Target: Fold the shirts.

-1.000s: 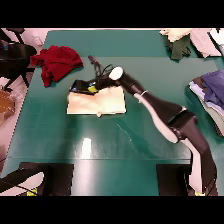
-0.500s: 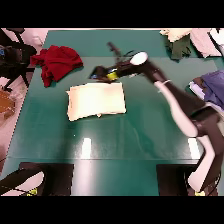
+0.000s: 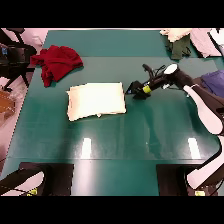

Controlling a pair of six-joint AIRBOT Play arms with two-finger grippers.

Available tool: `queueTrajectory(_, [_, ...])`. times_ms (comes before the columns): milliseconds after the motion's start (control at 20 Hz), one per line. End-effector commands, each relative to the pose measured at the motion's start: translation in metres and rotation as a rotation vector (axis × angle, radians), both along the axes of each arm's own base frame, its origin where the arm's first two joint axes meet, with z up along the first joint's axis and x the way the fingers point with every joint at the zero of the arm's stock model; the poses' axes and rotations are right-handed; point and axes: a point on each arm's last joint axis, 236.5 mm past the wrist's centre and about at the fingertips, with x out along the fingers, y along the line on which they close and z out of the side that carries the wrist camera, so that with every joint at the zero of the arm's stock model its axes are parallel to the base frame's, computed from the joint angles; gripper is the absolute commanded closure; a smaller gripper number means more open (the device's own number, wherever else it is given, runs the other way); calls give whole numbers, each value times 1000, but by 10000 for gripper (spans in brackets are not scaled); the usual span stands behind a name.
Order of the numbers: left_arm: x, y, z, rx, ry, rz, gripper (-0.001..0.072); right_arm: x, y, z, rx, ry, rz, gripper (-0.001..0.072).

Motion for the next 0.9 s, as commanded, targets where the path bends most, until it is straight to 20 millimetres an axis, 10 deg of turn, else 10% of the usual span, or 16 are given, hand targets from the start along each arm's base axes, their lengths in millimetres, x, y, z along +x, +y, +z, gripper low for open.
queueTrajectory(0, [0,-1,1,-5,-4,-2,683,-11,33,-22,67,22,-2,5])
queueTrajectory(350, [0,-1,1,-4,-3,-2,682,-6,179,3,230,-52,47,63])
queueTrajectory(450, [0,-1,1,-4,-3,-2,683,1,208,32,276,-118,77,587])
queueTrajectory(500, [0,-1,1,-3,-3,-2,682,10,213,55,304,-169,82,685])
queueTrajectory(650, [-2,-1,-1,4,8,-9,683,52,183,126,348,-263,9,686])
queueTrajectory(850, [-2,-1,-1,3,8,-9,683,115,24,202,181,-382,-220,687])
